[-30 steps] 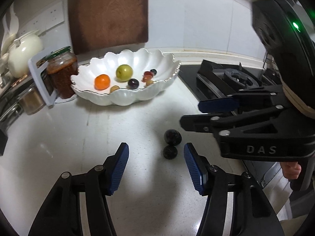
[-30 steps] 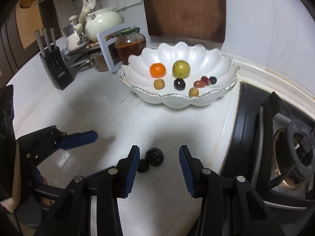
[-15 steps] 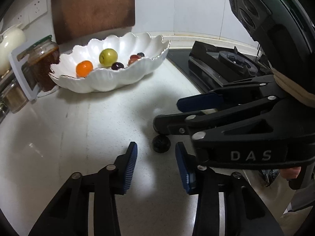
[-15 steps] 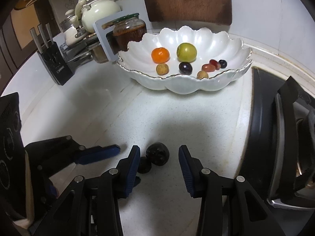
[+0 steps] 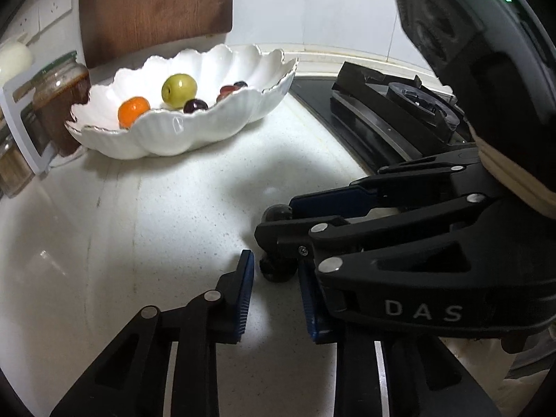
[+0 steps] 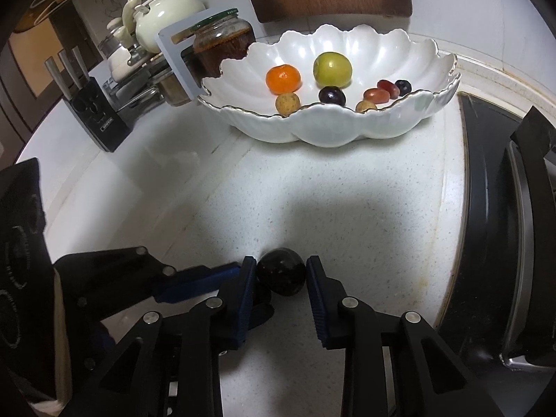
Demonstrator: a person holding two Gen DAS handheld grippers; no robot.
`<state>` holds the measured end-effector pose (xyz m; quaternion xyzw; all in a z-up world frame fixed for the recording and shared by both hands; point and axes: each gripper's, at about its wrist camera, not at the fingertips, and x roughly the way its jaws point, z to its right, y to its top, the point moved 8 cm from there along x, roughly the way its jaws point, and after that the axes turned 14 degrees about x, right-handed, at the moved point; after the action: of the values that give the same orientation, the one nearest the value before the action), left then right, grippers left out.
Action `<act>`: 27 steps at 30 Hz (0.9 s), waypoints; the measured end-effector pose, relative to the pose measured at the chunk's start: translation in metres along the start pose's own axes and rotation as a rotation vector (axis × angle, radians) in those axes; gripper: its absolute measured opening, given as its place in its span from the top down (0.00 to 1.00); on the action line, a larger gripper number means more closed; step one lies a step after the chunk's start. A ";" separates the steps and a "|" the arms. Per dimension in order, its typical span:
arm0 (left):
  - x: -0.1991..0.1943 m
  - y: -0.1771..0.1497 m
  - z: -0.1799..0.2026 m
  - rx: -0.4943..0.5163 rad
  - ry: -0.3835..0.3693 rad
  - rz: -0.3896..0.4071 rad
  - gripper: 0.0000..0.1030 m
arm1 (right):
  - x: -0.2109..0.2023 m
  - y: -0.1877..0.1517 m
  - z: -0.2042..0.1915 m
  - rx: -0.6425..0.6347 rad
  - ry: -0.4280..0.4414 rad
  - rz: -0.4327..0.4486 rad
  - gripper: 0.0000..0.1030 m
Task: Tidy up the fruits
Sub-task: 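Lower the left tool onto a dark cherry and close it, then carry the dark cherry with the left tool over the bowl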
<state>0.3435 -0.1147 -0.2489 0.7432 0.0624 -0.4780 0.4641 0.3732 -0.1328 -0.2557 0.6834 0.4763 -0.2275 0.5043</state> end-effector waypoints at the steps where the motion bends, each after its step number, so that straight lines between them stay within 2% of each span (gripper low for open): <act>1: 0.000 0.000 0.000 -0.001 -0.003 0.002 0.76 | 0.000 0.000 0.000 0.002 0.001 0.001 0.71; 7: 0.001 0.001 -0.001 -0.007 0.007 0.000 0.79 | -0.010 0.001 0.003 0.014 -0.015 0.044 0.71; 11: -0.001 -0.001 -0.005 -0.038 0.018 -0.001 0.79 | -0.018 0.003 0.010 0.019 -0.059 0.078 0.71; 21: -0.028 0.001 -0.011 -0.088 0.054 0.030 0.79 | -0.035 -0.001 0.016 0.021 -0.098 0.110 0.71; 27: -0.047 0.004 -0.024 -0.156 0.077 0.062 0.79 | -0.048 -0.002 0.010 0.009 -0.106 0.139 0.71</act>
<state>0.3364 -0.0826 -0.2076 0.7242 0.0941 -0.4280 0.5325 0.3522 -0.1618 -0.2222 0.7042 0.3991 -0.2301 0.5403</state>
